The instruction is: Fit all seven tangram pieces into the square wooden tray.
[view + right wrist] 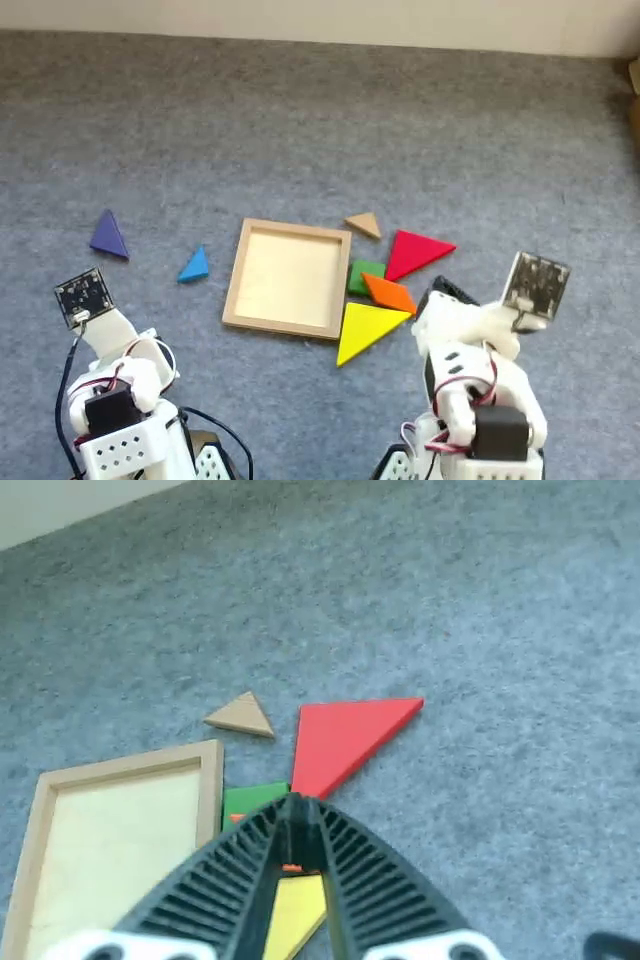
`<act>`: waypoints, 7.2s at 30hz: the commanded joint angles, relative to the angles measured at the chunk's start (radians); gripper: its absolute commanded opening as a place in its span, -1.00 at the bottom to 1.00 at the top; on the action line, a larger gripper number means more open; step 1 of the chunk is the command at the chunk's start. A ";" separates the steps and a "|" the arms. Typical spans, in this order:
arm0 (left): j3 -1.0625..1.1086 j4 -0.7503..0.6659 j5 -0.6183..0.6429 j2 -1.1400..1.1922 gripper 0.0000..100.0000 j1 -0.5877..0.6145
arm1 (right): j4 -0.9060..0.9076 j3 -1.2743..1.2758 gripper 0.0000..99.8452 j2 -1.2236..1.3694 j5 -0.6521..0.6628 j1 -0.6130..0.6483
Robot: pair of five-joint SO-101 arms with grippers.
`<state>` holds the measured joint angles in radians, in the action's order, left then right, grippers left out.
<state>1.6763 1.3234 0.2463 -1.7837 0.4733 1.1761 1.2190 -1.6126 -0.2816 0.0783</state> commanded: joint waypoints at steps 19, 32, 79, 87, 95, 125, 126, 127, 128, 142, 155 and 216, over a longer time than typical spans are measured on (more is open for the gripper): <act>0.019 0.000 0.008 -0.036 -0.99 -0.277 | -0.033 -0.598 -0.62 1.004 -0.330 0.113; 0.019 0.002 0.008 -0.039 -0.99 -0.278 | -0.174 -0.780 -0.59 1.369 -0.394 0.205; 0.019 0.003 0.008 -0.042 -0.99 -0.271 | -0.027 -1.346 -0.29 2.084 -0.485 0.085; 0.019 0.003 0.008 -0.042 -0.99 -0.271 | -0.027 -1.351 -0.29 2.084 -0.528 0.064; 0.019 0.003 0.008 -0.042 -0.99 -0.271 | -0.028 -1.348 -0.29 2.084 -0.534 0.062; 0.019 0.003 0.008 -0.042 -0.99 -0.269 | 0.116 -1.431 -0.56 1.998 -0.408 0.088; 0.019 0.003 0.008 -0.042 -0.99 -0.268 | 0.116 -1.431 -0.56 1.991 -0.407 0.090; 0.019 0.003 0.008 -0.042 -0.99 -0.268 | 0.116 -1.431 -0.56 1.985 -0.405 0.090; 0.019 0.003 0.008 -0.042 -0.99 -0.268 | 0.116 -1.431 -0.56 1.979 -0.405 0.094; 0.019 0.003 0.008 -0.042 -0.99 -0.268 | 0.107 -1.435 -0.55 2.078 -0.413 0.090; 0.019 0.003 0.008 -0.042 -0.99 -0.268 | 0.116 -1.429 -0.32 2.129 -0.413 0.090; 0.019 0.003 0.006 -0.042 -0.99 -0.275 | 0.097 -1.408 -0.60 2.123 -0.609 0.027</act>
<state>1.6763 1.3234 0.2463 -1.7837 0.2140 1.2681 -0.1680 0.5447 -0.8861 0.1166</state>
